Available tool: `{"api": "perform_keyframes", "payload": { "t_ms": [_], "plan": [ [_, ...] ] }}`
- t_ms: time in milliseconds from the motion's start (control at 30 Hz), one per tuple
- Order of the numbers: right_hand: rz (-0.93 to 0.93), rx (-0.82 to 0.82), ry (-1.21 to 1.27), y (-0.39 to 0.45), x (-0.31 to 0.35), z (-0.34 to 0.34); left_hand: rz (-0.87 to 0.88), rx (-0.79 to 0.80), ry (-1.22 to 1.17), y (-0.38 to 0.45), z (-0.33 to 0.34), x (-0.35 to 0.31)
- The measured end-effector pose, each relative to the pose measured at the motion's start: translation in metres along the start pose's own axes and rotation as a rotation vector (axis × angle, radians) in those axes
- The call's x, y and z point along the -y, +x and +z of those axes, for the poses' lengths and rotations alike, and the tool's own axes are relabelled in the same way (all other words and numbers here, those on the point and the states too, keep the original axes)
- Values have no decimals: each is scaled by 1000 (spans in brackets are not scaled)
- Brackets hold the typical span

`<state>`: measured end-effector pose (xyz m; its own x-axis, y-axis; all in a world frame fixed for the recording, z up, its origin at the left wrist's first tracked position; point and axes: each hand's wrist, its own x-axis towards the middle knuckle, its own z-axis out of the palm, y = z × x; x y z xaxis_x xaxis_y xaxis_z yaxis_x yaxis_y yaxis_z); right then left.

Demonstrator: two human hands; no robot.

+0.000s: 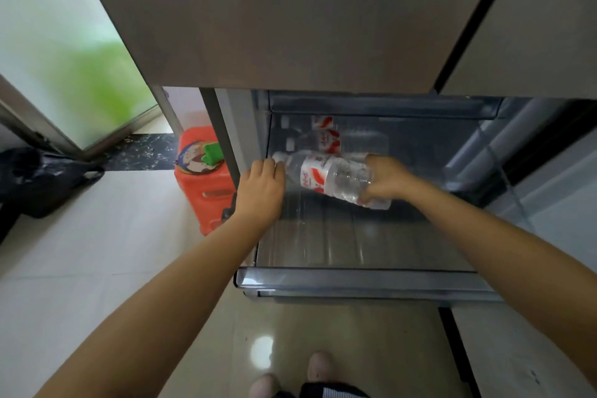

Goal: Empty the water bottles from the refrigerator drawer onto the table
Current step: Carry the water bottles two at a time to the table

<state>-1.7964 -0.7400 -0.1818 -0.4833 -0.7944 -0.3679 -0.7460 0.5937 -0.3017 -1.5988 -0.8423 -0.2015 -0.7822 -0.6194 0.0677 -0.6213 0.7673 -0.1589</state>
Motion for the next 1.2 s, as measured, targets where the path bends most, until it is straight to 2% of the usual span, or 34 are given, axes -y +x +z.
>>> {"api": "perform_keyframes", "payload": {
  "t_ms": [67,133,233,333,400,433,467,533,600,667,767,833,900,1000,1067,1100,1133,1200],
  "plan": [
    [-45,128,-72,-12,-5,5,30,89,95,-2,-11,-4],
    [-73,245,-140,-22,-7,15,132,258,196,1,-8,-10],
    [-77,351,-35,-27,-17,23,282,492,402,7,-8,-22],
    [-83,472,-36,-23,-27,25,268,620,392,10,-4,-33],
    [-107,538,-107,-16,-26,25,230,612,283,11,3,-38],
    [-138,516,-104,-11,-22,23,216,600,228,10,5,-39],
    [-163,431,-69,-5,-16,21,207,599,185,9,7,-39],
    [-205,133,-33,13,-9,17,203,633,138,10,10,-38],
    [-220,-77,-172,32,-9,17,204,654,117,11,11,-38],
    [-170,-103,-363,43,-8,21,209,657,106,10,11,-38],
    [-138,-125,-465,45,-5,19,230,651,73,10,7,-35],
    [-160,-66,-408,36,-5,15,239,635,21,9,3,-34],
    [-126,72,-332,23,-14,16,253,627,-70,5,-3,-33],
    [0,345,-342,-1,-35,14,273,642,-247,-2,-10,-30],
    [73,564,-403,-16,-44,9,276,614,-452,-6,-14,-25],
    [103,607,-449,-22,-47,7,269,577,-564,-7,-18,-24],
    [99,586,-487,-25,-48,7,261,546,-656,-8,-24,-25],
    [35,434,-396,-24,-45,12,257,499,-765,-12,-37,-28]
  ]
}}
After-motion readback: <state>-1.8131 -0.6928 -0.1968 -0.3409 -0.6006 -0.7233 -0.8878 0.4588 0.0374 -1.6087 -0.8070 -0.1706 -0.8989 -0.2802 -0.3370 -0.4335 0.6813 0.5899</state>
